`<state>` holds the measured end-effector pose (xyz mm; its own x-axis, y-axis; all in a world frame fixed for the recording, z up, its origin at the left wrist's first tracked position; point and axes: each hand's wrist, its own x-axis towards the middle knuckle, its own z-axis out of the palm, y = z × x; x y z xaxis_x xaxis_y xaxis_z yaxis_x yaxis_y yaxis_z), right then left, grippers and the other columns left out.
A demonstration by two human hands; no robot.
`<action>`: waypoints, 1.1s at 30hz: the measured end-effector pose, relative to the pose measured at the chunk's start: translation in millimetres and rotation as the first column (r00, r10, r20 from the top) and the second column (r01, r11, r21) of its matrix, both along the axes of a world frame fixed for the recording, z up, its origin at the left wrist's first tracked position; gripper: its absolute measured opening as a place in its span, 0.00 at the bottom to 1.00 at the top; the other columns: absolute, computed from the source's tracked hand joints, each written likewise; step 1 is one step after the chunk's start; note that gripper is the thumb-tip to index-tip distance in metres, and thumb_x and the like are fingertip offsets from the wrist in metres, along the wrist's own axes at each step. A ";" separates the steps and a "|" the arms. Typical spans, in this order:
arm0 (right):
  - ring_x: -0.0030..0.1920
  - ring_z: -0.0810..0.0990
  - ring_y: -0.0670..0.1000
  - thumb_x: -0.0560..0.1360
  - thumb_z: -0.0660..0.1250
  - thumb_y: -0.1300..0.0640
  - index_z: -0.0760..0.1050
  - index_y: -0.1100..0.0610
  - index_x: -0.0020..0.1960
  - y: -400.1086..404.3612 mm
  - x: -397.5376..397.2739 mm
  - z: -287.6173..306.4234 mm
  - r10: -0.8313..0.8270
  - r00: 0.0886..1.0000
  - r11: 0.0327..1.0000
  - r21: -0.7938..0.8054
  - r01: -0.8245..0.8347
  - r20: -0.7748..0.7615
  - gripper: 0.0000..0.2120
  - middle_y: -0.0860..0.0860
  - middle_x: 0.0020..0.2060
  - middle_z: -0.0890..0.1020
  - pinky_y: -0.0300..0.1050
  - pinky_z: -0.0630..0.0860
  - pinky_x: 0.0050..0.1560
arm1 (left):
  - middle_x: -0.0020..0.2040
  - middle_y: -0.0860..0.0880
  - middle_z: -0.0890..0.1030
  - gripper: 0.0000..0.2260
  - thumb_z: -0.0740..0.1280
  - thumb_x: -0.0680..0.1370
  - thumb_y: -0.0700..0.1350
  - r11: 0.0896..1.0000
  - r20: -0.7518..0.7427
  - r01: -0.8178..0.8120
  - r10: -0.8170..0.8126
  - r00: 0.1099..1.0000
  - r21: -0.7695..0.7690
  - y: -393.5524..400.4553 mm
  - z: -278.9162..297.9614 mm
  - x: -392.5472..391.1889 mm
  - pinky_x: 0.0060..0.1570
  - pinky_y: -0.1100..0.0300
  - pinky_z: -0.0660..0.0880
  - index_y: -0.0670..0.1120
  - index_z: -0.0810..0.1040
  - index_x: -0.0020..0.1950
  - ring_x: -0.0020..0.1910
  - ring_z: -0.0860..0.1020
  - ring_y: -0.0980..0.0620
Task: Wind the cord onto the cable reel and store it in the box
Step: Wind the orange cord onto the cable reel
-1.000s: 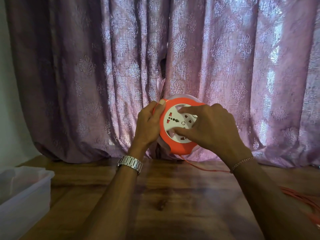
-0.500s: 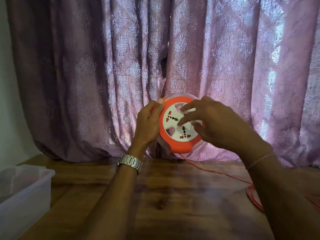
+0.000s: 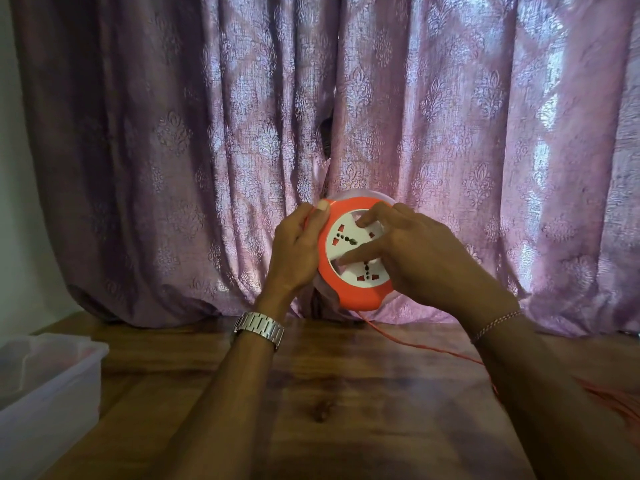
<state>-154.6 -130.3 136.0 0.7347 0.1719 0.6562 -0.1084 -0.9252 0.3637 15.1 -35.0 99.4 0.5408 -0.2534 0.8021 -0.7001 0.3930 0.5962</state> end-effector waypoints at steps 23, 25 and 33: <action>0.53 0.75 0.52 0.71 0.70 0.57 0.80 0.45 0.54 -5.7 -4.7 3.1 0.050 0.995 0.985 0.158 -0.064 0.090 0.13 0.47 0.53 0.80 0.51 0.77 0.44 | 0.34 0.49 0.78 0.19 0.64 0.80 0.61 1.000 -0.031 -0.002 0.002 1.000 0.014 -0.2 0.5 1.0 0.39 0.53 0.71 0.47 0.75 0.39 0.36 0.76 0.50; 0.59 0.71 0.53 0.70 0.69 0.64 0.81 0.43 0.51 -4.3 -3.1 2.4 0.059 0.998 0.984 0.165 -0.060 0.011 0.18 0.48 0.62 0.75 0.54 0.78 0.47 | 0.34 0.49 0.78 0.20 0.63 0.80 0.60 1.000 -0.027 -0.009 0.010 1.000 0.012 0.3 0.3 0.1 0.40 0.53 0.71 0.45 0.75 0.40 0.36 0.76 0.50; 0.64 0.70 0.53 0.71 0.70 0.60 0.76 0.31 0.55 4.9 2.0 -1.9 -0.011 0.999 0.997 0.072 0.013 -0.036 0.24 0.47 0.66 0.70 0.50 0.74 0.53 | 0.39 0.33 0.79 0.27 0.63 0.79 0.63 0.999 0.008 -0.038 0.038 0.999 0.015 0.7 1.1 -2.0 0.39 0.44 0.74 0.37 0.73 0.43 0.38 0.77 0.47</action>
